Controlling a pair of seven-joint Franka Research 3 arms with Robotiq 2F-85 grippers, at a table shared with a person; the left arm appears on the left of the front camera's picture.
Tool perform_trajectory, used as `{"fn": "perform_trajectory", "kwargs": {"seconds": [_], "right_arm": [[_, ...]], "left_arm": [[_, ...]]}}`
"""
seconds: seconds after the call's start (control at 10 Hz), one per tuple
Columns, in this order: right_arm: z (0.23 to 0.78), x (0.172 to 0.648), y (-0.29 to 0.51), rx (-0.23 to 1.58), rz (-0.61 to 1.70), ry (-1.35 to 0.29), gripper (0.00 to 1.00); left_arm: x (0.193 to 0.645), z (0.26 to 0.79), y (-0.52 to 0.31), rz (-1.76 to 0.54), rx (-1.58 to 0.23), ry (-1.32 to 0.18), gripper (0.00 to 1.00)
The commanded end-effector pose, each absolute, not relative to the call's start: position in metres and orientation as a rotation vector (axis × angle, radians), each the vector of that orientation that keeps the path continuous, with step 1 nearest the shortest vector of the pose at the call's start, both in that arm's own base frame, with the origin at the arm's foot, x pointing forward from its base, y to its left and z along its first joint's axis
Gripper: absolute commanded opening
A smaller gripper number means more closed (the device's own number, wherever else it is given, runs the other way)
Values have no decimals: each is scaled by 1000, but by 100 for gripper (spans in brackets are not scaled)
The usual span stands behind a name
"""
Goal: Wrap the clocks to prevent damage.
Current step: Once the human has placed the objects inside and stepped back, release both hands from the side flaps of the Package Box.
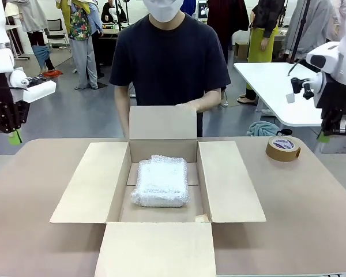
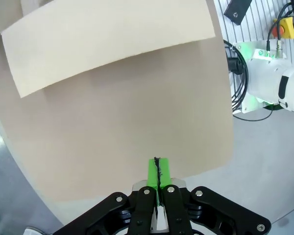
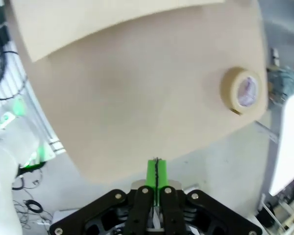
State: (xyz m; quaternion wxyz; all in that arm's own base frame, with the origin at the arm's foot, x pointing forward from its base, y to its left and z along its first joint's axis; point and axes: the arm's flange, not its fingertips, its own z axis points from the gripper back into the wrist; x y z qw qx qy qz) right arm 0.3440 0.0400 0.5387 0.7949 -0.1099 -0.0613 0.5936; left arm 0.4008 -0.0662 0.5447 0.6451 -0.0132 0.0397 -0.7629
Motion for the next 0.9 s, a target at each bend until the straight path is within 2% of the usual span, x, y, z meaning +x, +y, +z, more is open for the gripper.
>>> {"fn": "perform_trajectory", "kwargs": {"seconds": [0.0, 0.3, 0.4, 0.8], "right_arm": [[539, 354, 42, -95, 1279, -52, 1], [533, 360, 47, -125, 1340, 37, 1], [525, 351, 43, -92, 1308, -29, 1], [525, 351, 43, -92, 1308, -29, 1]], "left_arm": [[406, 538, -70, -1724, -55, 67, 0], [404, 538, -68, -1733, -53, 91, 0], [404, 538, -68, -1733, -53, 91, 0], [404, 538, -68, -1733, -53, 91, 0]]}}
